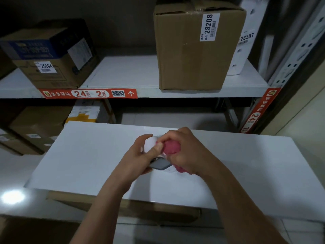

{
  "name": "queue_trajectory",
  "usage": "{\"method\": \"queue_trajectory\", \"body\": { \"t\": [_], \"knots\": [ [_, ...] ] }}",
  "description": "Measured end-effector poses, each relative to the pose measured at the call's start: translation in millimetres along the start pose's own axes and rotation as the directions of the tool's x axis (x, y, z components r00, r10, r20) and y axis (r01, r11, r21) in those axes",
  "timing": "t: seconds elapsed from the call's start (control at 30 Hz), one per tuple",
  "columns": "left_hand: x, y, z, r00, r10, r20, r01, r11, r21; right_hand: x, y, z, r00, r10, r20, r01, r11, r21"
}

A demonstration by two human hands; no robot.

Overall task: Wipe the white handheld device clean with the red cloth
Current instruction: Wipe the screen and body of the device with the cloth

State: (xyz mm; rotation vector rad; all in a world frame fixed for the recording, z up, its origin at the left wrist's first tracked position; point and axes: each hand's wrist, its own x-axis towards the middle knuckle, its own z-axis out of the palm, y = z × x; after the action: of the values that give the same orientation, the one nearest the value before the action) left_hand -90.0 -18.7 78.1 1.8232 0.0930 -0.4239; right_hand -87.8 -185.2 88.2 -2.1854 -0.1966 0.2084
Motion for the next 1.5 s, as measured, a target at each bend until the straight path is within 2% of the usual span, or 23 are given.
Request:
{"method": "queue_trajectory", "body": {
  "t": [0.07,0.23,0.33,0.5,0.6,0.73,0.83,0.97,1.03,1.2,1.37,1.5],
  "knots": [
    [-0.9,-6.3,-1.8,0.999,-0.033,-0.033,0.031,0.998,-0.061,0.9,6.6,3.5,1.0,0.007,0.017,-0.006,0.999,-0.052],
    [3.7,-20.8,-11.4,0.986,-0.153,-0.072,0.133,0.964,-0.231,4.1,39.9,6.4,0.975,0.182,-0.129,-0.193,0.979,-0.071],
    [7.6,-26.2,-12.5,0.979,-0.199,-0.052,0.17,0.924,-0.343,3.2,47.6,8.1,0.964,0.204,-0.17,-0.219,0.973,-0.072],
    [13.8,-32.4,-11.1,0.968,-0.25,-0.03,0.219,0.894,-0.391,1.8,41.9,5.6,0.981,0.149,-0.128,-0.157,0.986,-0.057],
    [16.3,-35.1,-8.3,0.967,-0.254,-0.019,0.222,0.879,-0.422,4.9,43.8,11.5,0.976,0.107,-0.188,-0.124,0.989,-0.082],
    [19.2,-35.7,-4.1,0.965,-0.255,-0.053,0.206,0.87,-0.449,8.3,58.9,17.5,0.937,0.197,-0.288,-0.231,0.969,-0.089],
    [18.9,-36.9,-2.3,0.965,-0.259,-0.05,0.21,0.869,-0.447,8.9,64.3,13.5,0.921,0.258,-0.291,-0.297,0.95,-0.097],
    [19.5,-36.2,0.2,0.963,-0.265,-0.043,0.217,0.863,-0.456,7.1,52.8,18.3,0.971,0.126,-0.203,-0.172,0.958,-0.23],
    [20.2,-35.5,1.9,0.961,-0.274,-0.043,0.224,0.861,-0.457,7.3,50.0,21.6,0.976,0.07,-0.206,-0.129,0.949,-0.288],
    [20.9,-34.8,4.3,0.951,-0.302,-0.061,0.238,0.845,-0.479,4.1,63.4,15.6,0.948,0.099,-0.304,-0.19,0.939,-0.287],
    [22.0,-34.9,4.8,0.946,-0.32,-0.051,0.255,0.831,-0.495,4.7,57.0,20.2,0.978,0.028,-0.206,-0.092,0.947,-0.308],
    [21.6,-33.7,4.3,0.95,-0.309,-0.048,0.248,0.838,-0.486,9.1,60.3,16.8,0.94,0.07,-0.334,-0.149,0.965,-0.216]
  ]
}}
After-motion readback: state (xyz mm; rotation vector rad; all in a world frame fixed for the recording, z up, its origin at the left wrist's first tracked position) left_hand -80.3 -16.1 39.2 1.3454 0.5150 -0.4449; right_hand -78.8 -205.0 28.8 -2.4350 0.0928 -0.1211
